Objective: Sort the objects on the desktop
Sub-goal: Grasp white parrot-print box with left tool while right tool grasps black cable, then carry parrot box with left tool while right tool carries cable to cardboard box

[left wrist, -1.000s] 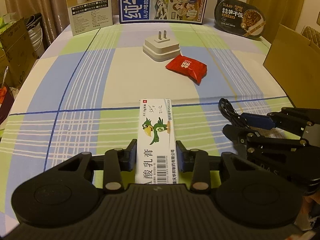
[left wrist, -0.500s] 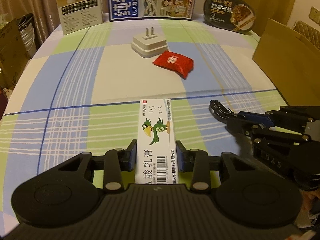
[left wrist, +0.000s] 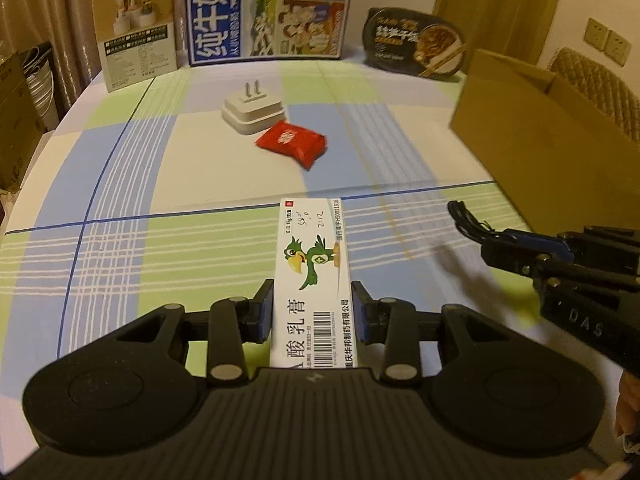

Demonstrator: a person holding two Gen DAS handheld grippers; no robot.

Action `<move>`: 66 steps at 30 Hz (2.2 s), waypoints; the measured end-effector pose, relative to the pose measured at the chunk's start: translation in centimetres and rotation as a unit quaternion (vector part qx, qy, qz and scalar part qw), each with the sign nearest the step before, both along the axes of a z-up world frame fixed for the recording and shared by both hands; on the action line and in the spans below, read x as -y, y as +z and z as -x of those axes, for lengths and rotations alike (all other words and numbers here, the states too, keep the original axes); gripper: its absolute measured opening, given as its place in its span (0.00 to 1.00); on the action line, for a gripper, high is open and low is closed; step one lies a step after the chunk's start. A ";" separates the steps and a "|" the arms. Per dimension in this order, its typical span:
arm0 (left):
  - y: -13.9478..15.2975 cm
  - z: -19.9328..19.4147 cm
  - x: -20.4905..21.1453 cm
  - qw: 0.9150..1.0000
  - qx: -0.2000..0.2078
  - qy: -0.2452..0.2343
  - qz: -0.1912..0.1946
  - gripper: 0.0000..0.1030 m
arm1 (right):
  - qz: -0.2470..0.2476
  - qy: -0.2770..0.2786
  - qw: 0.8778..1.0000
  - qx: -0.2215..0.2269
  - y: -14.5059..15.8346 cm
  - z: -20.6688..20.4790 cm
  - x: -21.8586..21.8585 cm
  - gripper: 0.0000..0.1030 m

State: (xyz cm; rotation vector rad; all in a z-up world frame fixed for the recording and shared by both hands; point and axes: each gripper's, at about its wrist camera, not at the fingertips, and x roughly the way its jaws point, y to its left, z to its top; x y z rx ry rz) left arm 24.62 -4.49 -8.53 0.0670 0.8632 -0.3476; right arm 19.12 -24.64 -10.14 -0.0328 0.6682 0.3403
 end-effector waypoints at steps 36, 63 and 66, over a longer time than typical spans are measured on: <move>11.3 16.0 13.1 0.994 0.057 -0.075 0.052 0.32 | -0.018 -0.151 0.986 0.066 11.4 13.8 16.2 0.11; 13.0 12.0 23.4 0.987 0.059 -0.124 0.078 0.32 | -0.031 -0.173 0.982 0.070 12.0 9.2 22.9 0.11; 13.0 10.6 24.2 0.987 0.058 -0.122 0.085 0.32 | -0.032 -0.169 0.983 0.069 11.9 7.5 23.0 0.11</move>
